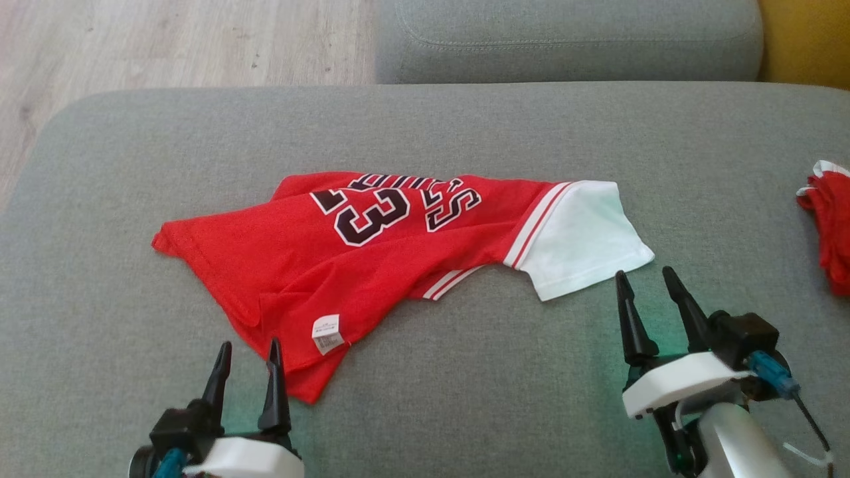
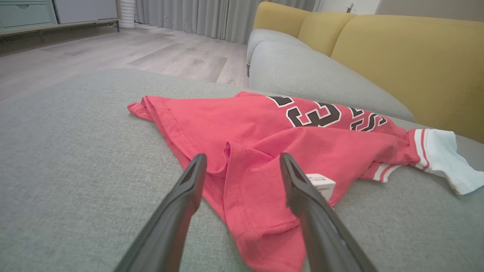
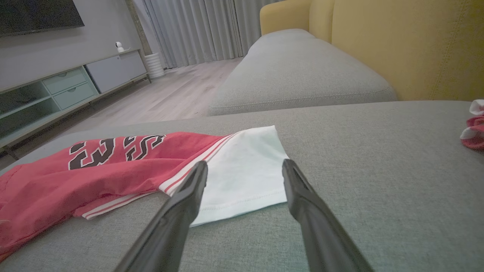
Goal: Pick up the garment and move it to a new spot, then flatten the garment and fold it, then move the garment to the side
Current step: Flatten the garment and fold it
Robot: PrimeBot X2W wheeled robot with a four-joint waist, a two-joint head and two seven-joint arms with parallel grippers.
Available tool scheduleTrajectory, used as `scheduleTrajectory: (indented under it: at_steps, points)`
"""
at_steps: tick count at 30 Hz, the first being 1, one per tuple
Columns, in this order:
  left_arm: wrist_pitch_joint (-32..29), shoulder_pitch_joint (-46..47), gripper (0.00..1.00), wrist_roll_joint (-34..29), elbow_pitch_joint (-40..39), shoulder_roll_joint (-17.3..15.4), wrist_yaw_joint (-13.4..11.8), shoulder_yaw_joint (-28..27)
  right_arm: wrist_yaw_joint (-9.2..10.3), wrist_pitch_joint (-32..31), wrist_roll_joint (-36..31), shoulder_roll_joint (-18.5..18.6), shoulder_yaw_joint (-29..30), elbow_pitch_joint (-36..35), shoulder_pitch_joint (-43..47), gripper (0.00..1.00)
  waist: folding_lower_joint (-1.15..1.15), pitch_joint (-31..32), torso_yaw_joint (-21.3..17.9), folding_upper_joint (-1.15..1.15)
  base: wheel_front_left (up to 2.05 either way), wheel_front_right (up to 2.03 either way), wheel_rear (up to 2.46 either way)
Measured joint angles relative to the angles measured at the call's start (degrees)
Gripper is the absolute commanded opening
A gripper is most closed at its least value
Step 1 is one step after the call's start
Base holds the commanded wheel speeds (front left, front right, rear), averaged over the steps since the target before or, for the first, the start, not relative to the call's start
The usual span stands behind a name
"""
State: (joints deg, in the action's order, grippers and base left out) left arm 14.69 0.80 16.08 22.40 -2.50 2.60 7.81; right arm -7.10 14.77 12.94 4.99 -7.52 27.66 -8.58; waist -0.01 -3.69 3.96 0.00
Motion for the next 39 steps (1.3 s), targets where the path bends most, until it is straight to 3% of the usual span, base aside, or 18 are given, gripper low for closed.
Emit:
scheduleTrajectory:
  at_steps: [9, 14, 26, 27, 28, 29, 39]
  points:
    - [0.0, -0.6, 1.0, 2.0, 1.9, 0.0, 1.6, 1.4, 0.0, 0.0, 0.0, -0.3, -0.6, 0.2, 0.0, 1.0, 0.0, -0.3, -0.1, 0.0, 0.0, 0.0, 0.0]
    - [0.0, -0.3, 1.0, 6.8, 9.4, 0.0, 3.4, 5.1, 0.0, 0.0, 0.1, -0.3, -1.2, 0.5, -0.2, 1.0, 0.01, -1.9, -0.4, 0.0, 0.0, 0.0, 0.0]
    - [0.1, 5.0, 1.0, 8.7, 13.5, 0.0, 4.0, 5.7, 0.0, 0.0, 0.8, 0.8, -1.0, 1.2, -1.0, 1.0, 0.01, -4.6, -1.1, 0.0, 0.0, 0.0, 0.0]
    - [0.1, 5.1, 0.76, 8.7, 13.5, 0.0, 4.1, 5.8, 0.0, 0.0, 1.1, 0.8, -0.9, 1.7, -1.5, 1.0, 0.01, -4.9, -1.1, 0.0, 0.0, 0.0, 0.0]
    - [0.1, 5.2, 0.32, 8.7, 13.5, 0.0, 4.1, 5.9, 0.0, 0.0, 1.2, 0.8, -0.9, 2.2, -1.9, 1.0, 0.01, -5.1, -1.0, 0.0, 0.0, 0.0, 0.0]
    - [0.1, 5.4, 0.0, 8.7, 13.5, -0.1, 4.1, 5.9, 0.0, 0.0, 1.2, 0.8, -0.8, 2.7, -2.4, 1.0, 0.01, -5.4, -1.0, 0.0, 0.0, 0.0, 0.0]
    - [0.1, 6.3, 0.0, 8.6, 11.3, -0.1, 4.5, 6.8, 0.0, 0.0, -0.7, 1.0, 3.1, 12.6, -10.9, 1.0, 0.01, -8.2, -0.2, 0.0, 0.0, 0.0, 0.0]
